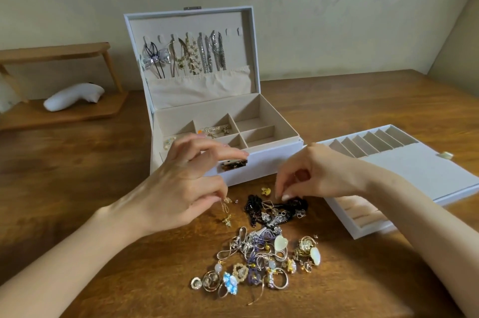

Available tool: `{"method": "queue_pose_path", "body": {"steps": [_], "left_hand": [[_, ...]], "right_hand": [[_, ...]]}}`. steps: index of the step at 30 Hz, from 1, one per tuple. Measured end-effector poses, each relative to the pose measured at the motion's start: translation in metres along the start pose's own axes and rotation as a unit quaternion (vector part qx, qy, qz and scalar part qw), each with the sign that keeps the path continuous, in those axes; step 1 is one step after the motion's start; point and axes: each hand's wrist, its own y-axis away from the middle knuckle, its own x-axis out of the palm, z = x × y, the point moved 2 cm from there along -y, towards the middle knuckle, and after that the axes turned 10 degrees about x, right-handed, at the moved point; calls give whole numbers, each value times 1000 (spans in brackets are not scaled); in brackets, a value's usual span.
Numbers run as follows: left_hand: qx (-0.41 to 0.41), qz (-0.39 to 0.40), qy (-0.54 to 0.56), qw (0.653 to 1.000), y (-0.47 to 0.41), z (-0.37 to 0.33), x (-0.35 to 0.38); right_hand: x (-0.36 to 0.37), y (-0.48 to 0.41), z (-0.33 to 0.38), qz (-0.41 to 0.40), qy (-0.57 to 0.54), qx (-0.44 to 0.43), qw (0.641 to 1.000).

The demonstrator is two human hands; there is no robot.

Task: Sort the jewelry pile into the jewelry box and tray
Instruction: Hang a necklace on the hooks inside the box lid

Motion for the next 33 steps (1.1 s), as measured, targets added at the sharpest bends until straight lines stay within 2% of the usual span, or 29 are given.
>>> {"method": "queue_pose_path", "body": {"steps": [4, 7, 12, 14, 18, 25, 27, 29, 33], "left_hand": [[-5, 8, 19, 1000, -1, -4, 2], [-11, -1, 29, 1000, -10, -13, 7], [-4, 66, -39, 997, -22, -17, 25], [-22, 48, -21, 998, -21, -17, 27], [-87, -41, 66, 993, -27, -14, 22], [-143, -147, 178, 962, -50, -1, 0], [-172, -162, 250, 939, -54, 0, -8], [-215, -174, 346, 897, -56, -1, -12], [-273, -217, 523, 778, -57, -4, -13]], "right_hand": [[10, -3, 11, -20, 18, -35, 999], [21, -6, 15, -27, 75, -37, 996], [26, -9, 13, -15, 55, -2, 998], [23, -8, 12, -20, 3, 6, 1000], [12, -7, 14, -51, -197, 15, 979], [-8, -8, 25, -135, -335, -13, 932], [-17, -8, 25, -136, -368, -17, 920], [-21, -10, 25, -124, -386, -23, 914], [-19, -16, 28, -91, -446, -32, 890]]}}
